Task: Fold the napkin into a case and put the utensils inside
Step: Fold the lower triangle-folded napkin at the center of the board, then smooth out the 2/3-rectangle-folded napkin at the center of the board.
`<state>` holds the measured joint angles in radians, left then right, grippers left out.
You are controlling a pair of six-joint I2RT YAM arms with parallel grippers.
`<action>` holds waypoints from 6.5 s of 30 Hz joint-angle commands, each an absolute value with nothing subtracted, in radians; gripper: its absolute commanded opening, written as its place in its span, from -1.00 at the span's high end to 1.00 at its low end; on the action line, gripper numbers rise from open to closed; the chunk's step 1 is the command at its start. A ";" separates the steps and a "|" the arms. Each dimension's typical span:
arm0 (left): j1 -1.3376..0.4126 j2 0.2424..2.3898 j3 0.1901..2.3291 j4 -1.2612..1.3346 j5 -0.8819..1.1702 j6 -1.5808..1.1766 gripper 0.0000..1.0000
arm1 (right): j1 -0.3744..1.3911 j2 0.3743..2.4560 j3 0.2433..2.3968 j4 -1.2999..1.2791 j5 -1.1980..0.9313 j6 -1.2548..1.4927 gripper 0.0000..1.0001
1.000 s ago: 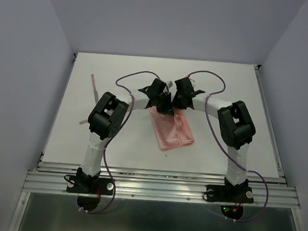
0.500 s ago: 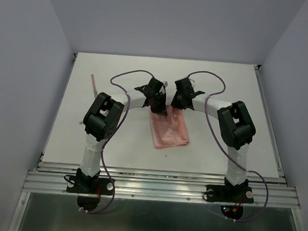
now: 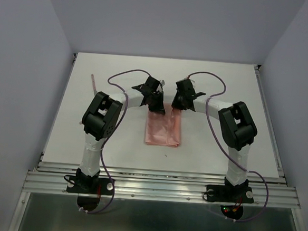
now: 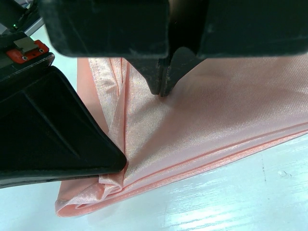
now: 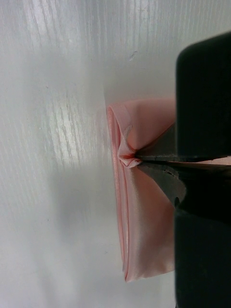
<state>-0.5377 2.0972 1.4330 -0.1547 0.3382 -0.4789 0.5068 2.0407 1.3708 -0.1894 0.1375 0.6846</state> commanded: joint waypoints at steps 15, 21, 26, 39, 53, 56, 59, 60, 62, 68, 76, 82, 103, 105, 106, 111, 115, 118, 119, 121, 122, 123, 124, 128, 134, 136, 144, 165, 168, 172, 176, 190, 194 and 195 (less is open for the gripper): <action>-0.529 2.138 1.416 -0.181 0.311 -0.451 1.00 | 0.551 2.045 1.434 -0.183 0.110 0.678 0.99; -0.529 2.134 1.411 -0.179 0.314 -0.449 1.00 | 0.551 2.062 1.445 -0.192 0.133 0.684 0.99; -0.529 2.100 1.396 -0.175 0.307 -0.454 1.00 | 0.551 2.086 1.451 -0.207 0.166 0.713 0.99; -0.531 1.864 1.229 -0.094 0.340 -0.561 0.31 | 0.551 2.115 1.465 -0.242 0.196 0.741 0.99; -0.603 1.746 1.098 0.095 0.469 -0.690 -0.08 | 0.551 2.122 1.467 -0.244 0.186 0.745 0.99; -0.624 1.756 1.097 0.121 0.497 -0.703 -0.08 | 0.551 2.118 1.462 -0.242 0.186 0.744 0.99; -0.650 1.776 1.101 0.124 0.502 -0.706 -0.14 | 0.551 2.117 1.462 -0.244 0.186 0.741 0.99; -0.655 1.781 1.100 0.124 0.502 -0.706 -0.21 | 0.551 2.117 1.462 -0.244 0.186 0.741 0.99; -0.663 1.795 1.108 0.109 0.499 -0.701 -0.23 | 0.551 2.117 1.462 -0.244 0.184 0.739 0.99; -0.686 1.856 1.138 0.029 0.439 -0.663 -0.17 | 0.551 2.106 1.456 -0.244 0.187 0.738 0.99; -0.689 1.882 1.123 0.015 0.408 -0.658 0.78 | 0.551 2.089 1.444 -0.244 0.184 0.741 0.98; -0.689 1.876 1.100 0.017 0.400 -0.655 1.00 | 0.551 2.030 1.424 -0.247 0.175 0.730 0.07; -0.681 1.859 1.077 0.028 0.388 -0.660 1.00 | 0.551 1.706 1.183 -0.290 0.161 0.727 0.06; -0.680 1.858 1.075 0.028 0.387 -0.660 1.00 | 0.551 1.663 1.117 -0.273 0.129 0.723 0.45; -0.680 1.856 1.074 0.028 0.387 -0.660 1.00 | 0.551 1.663 1.095 -0.264 0.112 0.716 0.45; -0.678 1.850 1.071 0.025 0.384 -0.657 1.00 | 0.583 1.583 0.979 -0.229 0.035 0.707 0.92; -0.676 1.850 1.077 0.023 0.382 -0.660 1.00 | 0.618 1.560 0.930 -0.242 0.031 0.719 0.99; -0.675 1.848 1.080 0.023 0.377 -0.661 1.00 | 0.627 1.563 0.890 -0.227 0.032 0.736 0.99; -0.675 1.848 1.080 0.023 0.377 -0.661 1.00 | 0.627 1.571 0.870 -0.221 0.029 0.741 0.99; -0.675 1.842 1.081 0.023 0.371 -0.663 1.00 | 0.637 1.584 0.855 -0.198 0.029 0.744 0.99; -0.675 1.841 1.083 0.023 0.371 -0.660 1.00 | 0.637 1.595 0.850 -0.195 0.029 0.742 0.99; -0.675 1.835 1.085 0.023 0.374 -0.658 1.00 | 0.637 1.615 0.848 -0.193 0.029 0.741 0.99; -0.675 1.829 1.085 0.021 0.374 -0.655 1.00 | 0.637 1.624 0.845 -0.189 0.032 0.741 0.99; -0.672 1.789 1.104 0.002 0.364 -0.637 0.68 | 0.637 1.643 0.835 -0.181 0.034 0.738 0.99; -0.640 1.766 1.167 -0.061 0.345 -0.604 -0.15 | 0.637 1.641 0.828 -0.181 0.034 0.732 0.99; -0.631 1.782 1.190 -0.071 0.344 -0.592 -0.41 | 0.637 1.643 0.830 -0.184 0.035 0.730 0.99; -0.603 1.914 1.370 -0.101 0.319 -0.575 -0.86 | 0.637 1.649 0.834 -0.189 0.037 0.729 0.99; -0.538 2.123 1.562 -0.135 0.317 -0.561 -0.20 | 0.646 1.655 0.850 -0.212 0.040 0.727 0.99; -0.531 2.128 1.562 -0.120 0.322 -0.571 -0.14 | 0.646 1.657 0.850 -0.210 0.041 0.727 0.99; -0.525 2.144 1.566 -0.109 0.321 -0.583 -0.08 | 0.646 1.657 0.850 -0.216 0.041 0.729 0.99; -0.520 2.154 1.562 -0.098 0.321 -0.597 0.10 | 0.646 1.655 0.853 -0.221 0.043 0.730 0.99; -0.503 2.160 1.520 -0.028 0.379 -0.624 1.00 | 0.655 1.615 0.902 -0.255 0.075 0.722 0.97; -0.502 2.161 1.513 -0.020 0.385 -0.617 1.00 | 0.655 1.589 0.977 -0.285 0.175 0.709 0.79; -0.502 2.163 1.511 -0.020 0.388 -0.612 1.00 | 0.655 1.591 0.994 -0.285 0.184 0.698 0.78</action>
<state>-0.5083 2.1666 1.5280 -0.0528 0.3641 -0.6266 0.6437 1.6299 0.9020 -0.2642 0.0887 0.7292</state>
